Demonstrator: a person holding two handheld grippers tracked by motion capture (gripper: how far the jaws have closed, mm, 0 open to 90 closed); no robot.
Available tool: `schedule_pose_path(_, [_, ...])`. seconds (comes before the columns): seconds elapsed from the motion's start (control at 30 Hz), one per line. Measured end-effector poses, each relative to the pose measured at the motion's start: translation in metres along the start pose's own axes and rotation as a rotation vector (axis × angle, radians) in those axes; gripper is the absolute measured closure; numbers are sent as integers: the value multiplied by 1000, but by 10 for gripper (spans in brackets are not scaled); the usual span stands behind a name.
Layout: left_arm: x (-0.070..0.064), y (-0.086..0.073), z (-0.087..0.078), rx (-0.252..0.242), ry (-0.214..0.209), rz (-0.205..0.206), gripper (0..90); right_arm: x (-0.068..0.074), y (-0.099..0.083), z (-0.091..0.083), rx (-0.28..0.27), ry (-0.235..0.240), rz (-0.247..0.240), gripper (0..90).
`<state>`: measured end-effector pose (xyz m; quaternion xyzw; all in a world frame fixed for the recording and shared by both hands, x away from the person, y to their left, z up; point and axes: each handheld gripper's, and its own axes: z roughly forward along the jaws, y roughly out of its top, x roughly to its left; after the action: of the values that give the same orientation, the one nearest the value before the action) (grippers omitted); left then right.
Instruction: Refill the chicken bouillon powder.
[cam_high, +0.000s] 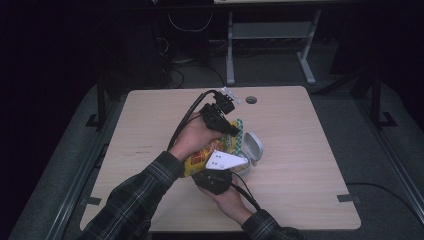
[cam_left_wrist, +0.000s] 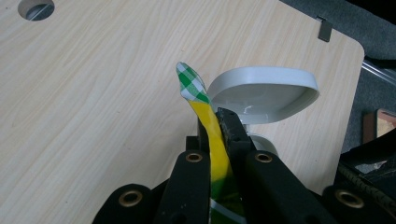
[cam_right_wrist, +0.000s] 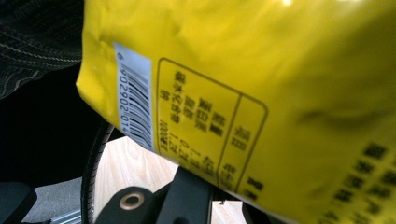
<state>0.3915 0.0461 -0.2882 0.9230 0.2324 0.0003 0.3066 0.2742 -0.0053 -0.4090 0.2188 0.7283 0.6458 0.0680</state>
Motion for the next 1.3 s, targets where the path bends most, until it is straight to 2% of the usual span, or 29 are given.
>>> schedule_pose_path(1.3, [-2,-1,-1,-14,8,-5,897,1,0,-2,1,2,-1,900])
